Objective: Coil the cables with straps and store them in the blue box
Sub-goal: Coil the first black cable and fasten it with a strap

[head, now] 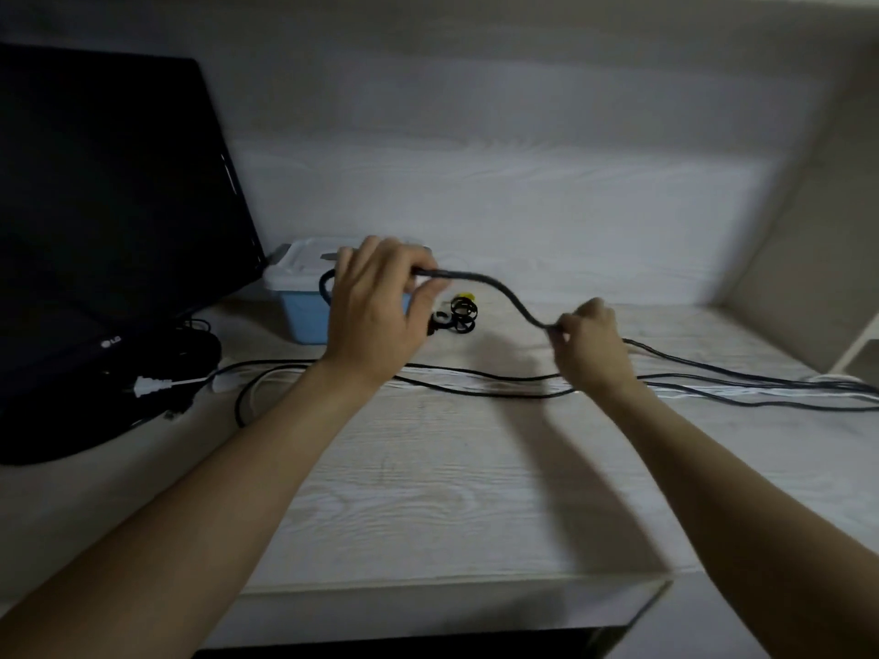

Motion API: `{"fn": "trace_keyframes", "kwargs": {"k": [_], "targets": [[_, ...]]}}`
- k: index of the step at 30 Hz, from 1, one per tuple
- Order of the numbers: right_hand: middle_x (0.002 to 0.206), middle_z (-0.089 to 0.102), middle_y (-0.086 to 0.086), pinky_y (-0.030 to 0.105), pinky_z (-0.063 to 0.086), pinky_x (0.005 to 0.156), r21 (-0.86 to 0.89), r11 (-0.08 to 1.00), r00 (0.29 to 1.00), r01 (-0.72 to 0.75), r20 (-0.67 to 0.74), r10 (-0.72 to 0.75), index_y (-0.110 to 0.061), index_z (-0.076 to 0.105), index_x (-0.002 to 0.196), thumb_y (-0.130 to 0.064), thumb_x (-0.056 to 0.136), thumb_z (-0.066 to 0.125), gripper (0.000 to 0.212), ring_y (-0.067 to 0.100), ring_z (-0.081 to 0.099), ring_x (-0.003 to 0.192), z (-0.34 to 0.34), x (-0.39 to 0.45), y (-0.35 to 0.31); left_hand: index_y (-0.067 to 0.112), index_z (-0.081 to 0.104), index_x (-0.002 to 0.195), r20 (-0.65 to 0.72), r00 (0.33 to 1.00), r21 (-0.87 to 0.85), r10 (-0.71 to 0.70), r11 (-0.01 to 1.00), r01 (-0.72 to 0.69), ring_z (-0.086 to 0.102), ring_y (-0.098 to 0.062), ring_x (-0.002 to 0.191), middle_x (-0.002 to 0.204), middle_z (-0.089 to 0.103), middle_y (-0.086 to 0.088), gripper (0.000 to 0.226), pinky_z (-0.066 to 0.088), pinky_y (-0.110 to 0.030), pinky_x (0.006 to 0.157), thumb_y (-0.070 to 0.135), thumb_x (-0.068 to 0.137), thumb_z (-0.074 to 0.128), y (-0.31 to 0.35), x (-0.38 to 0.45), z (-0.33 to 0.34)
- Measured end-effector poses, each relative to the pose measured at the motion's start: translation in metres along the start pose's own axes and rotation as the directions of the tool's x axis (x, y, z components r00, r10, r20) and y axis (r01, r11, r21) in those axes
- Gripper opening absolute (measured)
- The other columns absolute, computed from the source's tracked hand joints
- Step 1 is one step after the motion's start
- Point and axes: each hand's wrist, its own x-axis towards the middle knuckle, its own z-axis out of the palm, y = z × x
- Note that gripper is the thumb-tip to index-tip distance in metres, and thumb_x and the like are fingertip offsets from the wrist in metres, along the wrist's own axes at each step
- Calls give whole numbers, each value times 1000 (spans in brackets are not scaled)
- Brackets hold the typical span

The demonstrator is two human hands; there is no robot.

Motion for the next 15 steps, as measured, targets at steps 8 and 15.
{"fn": "trace_keyframes", "kwargs": {"k": [8, 15], "targets": [[107, 67, 25, 41, 59, 67, 177, 812, 831, -556, 94, 548, -2, 59, 114, -55, 95, 43, 59, 42, 68, 89, -105, 11, 95, 6, 60, 92, 196, 871, 48, -450, 892, 450, 56, -30, 84, 84, 59, -6, 20, 43, -38, 75, 25, 91, 67, -32, -7, 2], [141, 46, 29, 50, 29, 112, 139, 724, 687, -676, -237, 687, -13, 44, 132, -63, 89, 52, 66, 45, 37, 135, -174, -19, 146, 12, 43, 55, 528, 651, 163, -546, 817, 553, 48, -24, 58, 54, 48, -3, 55, 30, -33, 52, 50, 91, 58, -4, -13, 20]]}}
